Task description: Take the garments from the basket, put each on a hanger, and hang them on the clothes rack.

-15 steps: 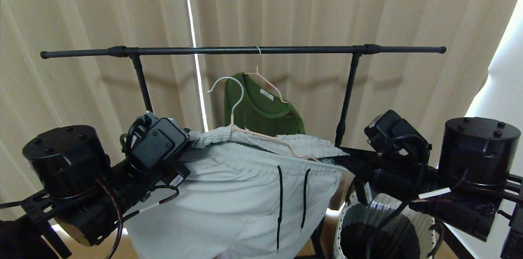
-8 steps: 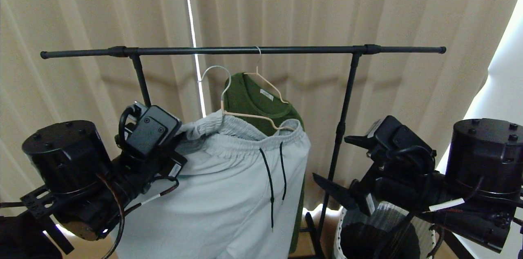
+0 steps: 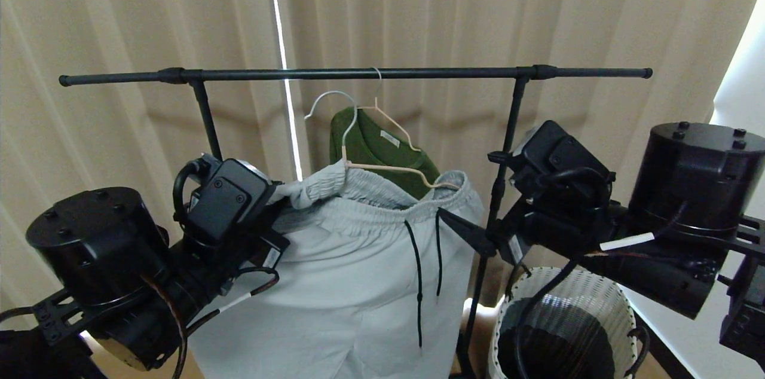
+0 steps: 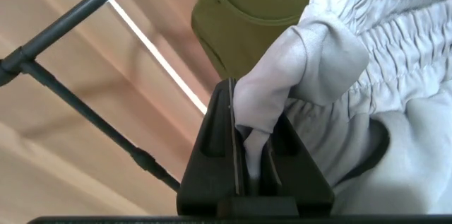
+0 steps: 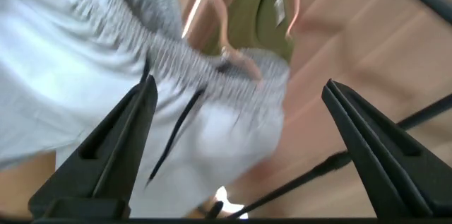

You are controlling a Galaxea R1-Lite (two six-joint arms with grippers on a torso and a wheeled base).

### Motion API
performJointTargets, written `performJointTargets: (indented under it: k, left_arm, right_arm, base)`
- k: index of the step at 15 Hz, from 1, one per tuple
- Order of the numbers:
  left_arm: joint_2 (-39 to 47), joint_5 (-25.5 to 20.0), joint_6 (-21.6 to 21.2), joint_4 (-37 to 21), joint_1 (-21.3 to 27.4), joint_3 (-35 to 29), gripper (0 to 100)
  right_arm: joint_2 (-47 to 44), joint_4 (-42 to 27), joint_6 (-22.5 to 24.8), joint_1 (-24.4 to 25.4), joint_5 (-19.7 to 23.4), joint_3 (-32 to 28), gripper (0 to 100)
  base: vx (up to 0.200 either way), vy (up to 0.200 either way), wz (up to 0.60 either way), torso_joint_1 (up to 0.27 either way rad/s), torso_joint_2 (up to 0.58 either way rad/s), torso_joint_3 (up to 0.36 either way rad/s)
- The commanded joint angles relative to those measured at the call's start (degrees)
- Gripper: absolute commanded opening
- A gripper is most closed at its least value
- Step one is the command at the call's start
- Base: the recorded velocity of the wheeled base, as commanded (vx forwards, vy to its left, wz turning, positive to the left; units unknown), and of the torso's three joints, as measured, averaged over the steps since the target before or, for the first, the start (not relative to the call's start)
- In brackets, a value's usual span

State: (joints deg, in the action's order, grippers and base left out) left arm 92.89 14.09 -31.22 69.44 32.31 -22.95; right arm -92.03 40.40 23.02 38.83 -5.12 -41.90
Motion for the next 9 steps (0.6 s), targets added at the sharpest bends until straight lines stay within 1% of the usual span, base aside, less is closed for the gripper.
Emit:
performJointTargets:
  k: [1, 4, 6, 9]
  left_arm:
    - [-0.1, 0.0, 0.0, 0.8, 1.3, 1.1, 0]
    - [-0.1, 0.0, -0.2, 3.5, 3.2, 1.6, 0]
    - [-0.1, -0.1, -0.2, 4.0, 4.3, 2.4, 0]
    - [-0.2, -0.1, -0.2, 4.0, 6.1, 2.8, 0]
  right_arm:
    - [-3.9, 0.0, 1.2, -0.2, -1.6, -4.2, 100]
    - [-7.2, -0.1, 1.3, -0.8, -2.2, -7.8, 100]
    - [-8.7, 0.0, 1.4, -0.8, -2.7, -8.8, 100]
    - [-8.6, 0.0, 2.6, -0.8, -2.7, -9.0, 100]
  base:
    - [0.000, 0.000, 0.00, 0.000, 0.00, 0.000]
    - [0.000, 0.000, 0.00, 0.000, 0.00, 0.000]
    - [0.000, 0.000, 0.00, 0.000, 0.00, 0.000]
    - [0.000, 0.000, 0.00, 0.000, 0.00, 0.000]
